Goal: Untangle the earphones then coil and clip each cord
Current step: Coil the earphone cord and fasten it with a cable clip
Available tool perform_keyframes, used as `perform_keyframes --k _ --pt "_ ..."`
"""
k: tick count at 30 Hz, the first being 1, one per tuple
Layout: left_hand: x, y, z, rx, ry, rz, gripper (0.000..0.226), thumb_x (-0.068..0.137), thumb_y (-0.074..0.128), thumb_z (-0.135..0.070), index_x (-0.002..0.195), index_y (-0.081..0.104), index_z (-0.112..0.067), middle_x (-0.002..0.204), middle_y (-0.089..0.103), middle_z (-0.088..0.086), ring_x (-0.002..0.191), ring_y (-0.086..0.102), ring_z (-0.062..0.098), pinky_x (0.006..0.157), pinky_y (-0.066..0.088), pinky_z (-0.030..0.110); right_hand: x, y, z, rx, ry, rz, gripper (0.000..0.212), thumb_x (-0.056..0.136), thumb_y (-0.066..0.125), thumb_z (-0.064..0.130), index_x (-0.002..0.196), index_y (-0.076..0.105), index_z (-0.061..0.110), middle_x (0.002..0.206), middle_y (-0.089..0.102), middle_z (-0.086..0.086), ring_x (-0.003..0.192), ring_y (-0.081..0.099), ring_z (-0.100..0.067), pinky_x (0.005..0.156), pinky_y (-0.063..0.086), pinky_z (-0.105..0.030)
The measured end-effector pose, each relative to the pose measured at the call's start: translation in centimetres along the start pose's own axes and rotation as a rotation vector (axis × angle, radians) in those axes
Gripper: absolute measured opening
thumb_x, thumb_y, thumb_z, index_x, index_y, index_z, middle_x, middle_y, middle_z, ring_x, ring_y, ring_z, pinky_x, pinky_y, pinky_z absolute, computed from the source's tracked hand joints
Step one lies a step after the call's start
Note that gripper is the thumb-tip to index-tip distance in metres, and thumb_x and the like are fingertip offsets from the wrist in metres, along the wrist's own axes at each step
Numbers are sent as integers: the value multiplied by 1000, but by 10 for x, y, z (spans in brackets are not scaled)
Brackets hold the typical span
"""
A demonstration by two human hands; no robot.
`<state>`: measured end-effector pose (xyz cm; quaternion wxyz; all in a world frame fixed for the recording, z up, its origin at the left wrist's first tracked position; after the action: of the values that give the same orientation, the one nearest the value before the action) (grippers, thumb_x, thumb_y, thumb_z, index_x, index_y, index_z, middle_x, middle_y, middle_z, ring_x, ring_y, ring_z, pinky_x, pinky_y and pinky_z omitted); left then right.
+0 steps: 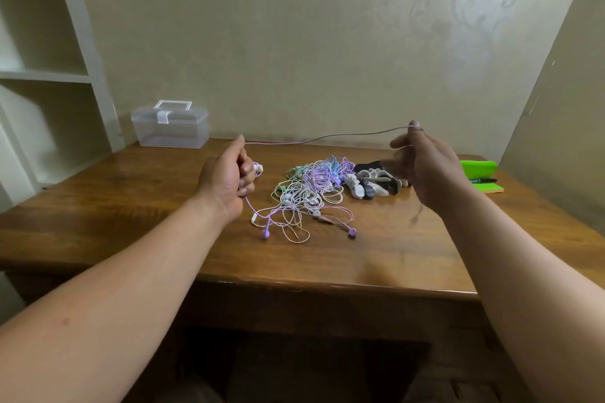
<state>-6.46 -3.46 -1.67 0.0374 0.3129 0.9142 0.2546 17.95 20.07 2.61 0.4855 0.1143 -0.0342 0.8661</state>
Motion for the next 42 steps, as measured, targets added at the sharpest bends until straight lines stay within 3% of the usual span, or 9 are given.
perform_keyframes --k 4,9,12,17,24,29,32,36,42 --pt "-7 11 1 63 9 71 39 107 51 -35 72 46 -19 53 41 -1 37 22 9 38 13 18 -8 22 22 76 -35 64 33 111 44 33 85 54 16 52 26 6 45 24 -12 42 25 -21" --pt "-21 51 -5 138 -10 310 29 108 46 -26 87 61 -14 56 43 -1 39 23 9 40 11 21 -41 50 16 -312 33 407 22 103 62 28 86 67 14 58 44 -3 48 37 -17 46 29 -24" --pt "-34 73 -12 307 -4 466 28 105 50 -24 89 70 -13 56 42 0 44 24 12 47 8 30 -88 72 -8 -618 179 873 27 100 67 31 122 70 16 100 74 -8 89 73 -24 72 59 -34" --pt "-60 101 -23 717 43 707 32 105 50 -18 84 71 -7 54 38 2 48 25 14 46 16 28 -108 75 11 -1291 68 1050 73 93 76 34 157 41 30 153 53 9 138 53 -11 95 48 -18" --pt "-73 110 -25 855 29 805 39 105 52 -20 66 55 -15 53 36 4 46 26 14 47 17 30 -102 104 52 -649 -140 886 36 102 60 43 119 68 12 93 75 -8 88 76 -20 88 63 -42" --pt "-49 74 -29 802 1 682 39 98 62 -36 66 51 -17 55 28 2 48 25 16 45 21 24 -66 53 29 81 29 497 41 102 58 28 62 55 20 57 32 0 47 30 -15 57 30 -36" --pt "-34 56 -32 711 23 610 32 93 64 -40 80 65 -11 54 32 0 47 26 13 45 25 23 -65 39 3 -54 151 544 35 91 65 37 62 66 16 59 53 -7 54 52 -24 64 50 -40" --pt "-44 83 -19 854 65 731 29 99 64 -36 88 74 -11 56 40 -1 51 31 11 47 24 23 -84 74 -8 -471 100 738 61 93 61 63 134 64 19 121 75 1 114 71 -13 102 55 -39" --pt "-38 95 -16 873 40 720 34 101 62 -35 73 61 -16 54 38 -3 48 30 12 46 25 25 -77 88 -6 -204 41 609 44 108 51 43 84 59 7 60 39 0 52 39 -16 55 40 -34"
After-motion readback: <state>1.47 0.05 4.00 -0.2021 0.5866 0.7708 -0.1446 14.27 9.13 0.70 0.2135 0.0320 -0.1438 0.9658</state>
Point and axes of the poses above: each hand's wrist, its own x-axis towards the middle knuckle, its own y-axis out of the palm, z = x × y, the point moved 8 cm from there along x, towards the middle knuckle
